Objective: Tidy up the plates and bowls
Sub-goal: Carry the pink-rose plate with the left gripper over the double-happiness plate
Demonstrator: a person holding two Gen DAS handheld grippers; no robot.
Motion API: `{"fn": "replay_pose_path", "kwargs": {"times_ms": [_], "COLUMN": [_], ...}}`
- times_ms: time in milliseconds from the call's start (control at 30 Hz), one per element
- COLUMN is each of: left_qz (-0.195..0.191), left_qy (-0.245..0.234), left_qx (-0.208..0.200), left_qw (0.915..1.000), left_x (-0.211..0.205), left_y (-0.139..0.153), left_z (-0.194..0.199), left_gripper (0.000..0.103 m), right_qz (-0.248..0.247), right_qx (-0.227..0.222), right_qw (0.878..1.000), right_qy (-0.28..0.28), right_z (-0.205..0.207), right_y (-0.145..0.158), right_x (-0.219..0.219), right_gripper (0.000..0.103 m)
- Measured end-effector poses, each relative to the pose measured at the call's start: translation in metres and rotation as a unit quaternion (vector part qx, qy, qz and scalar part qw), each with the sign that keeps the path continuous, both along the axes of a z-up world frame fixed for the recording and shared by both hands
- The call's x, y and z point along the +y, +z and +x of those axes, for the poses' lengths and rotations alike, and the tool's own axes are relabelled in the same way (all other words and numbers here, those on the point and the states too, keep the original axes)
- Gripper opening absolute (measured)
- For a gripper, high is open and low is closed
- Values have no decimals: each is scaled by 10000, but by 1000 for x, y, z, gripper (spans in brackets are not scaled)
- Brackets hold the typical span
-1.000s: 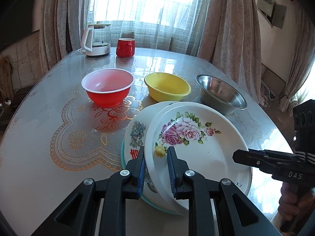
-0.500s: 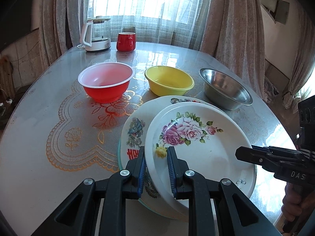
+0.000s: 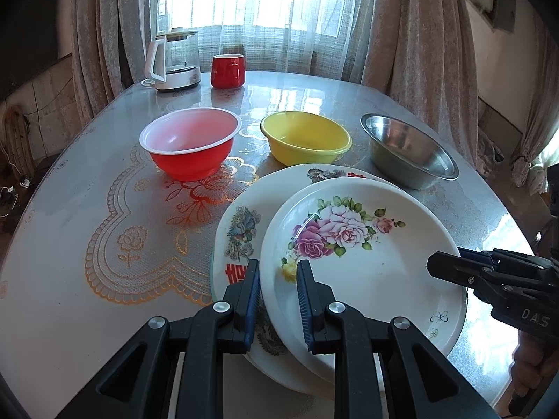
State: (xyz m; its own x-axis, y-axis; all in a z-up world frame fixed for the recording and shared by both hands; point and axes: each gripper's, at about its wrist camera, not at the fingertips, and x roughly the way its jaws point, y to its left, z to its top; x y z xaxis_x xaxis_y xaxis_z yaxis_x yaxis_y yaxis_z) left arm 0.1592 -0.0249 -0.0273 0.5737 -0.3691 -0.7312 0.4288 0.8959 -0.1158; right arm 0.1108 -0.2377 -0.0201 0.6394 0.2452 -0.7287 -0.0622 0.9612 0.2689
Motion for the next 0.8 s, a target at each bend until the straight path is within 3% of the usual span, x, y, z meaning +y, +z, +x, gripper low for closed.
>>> {"fn": "replay_pose_path", "kwargs": {"times_ms": [433,800], "left_qz": [244,624], "left_qy": [79,330], "left_qx": [-125,-494], "left_qw": [9996,9963], "left_x": [-7,-15], "left_y": [0,-2], "left_z": [0,-2], "left_gripper": [21,21], "right_qz": [-280,-1053], "right_qx": [-36,-151], "right_qw": [9996,9941], "right_qy": [-83,-216], "right_z": [6,15], "right_y": [1,0], "right_x": [4,22], "right_gripper": [21,23]}}
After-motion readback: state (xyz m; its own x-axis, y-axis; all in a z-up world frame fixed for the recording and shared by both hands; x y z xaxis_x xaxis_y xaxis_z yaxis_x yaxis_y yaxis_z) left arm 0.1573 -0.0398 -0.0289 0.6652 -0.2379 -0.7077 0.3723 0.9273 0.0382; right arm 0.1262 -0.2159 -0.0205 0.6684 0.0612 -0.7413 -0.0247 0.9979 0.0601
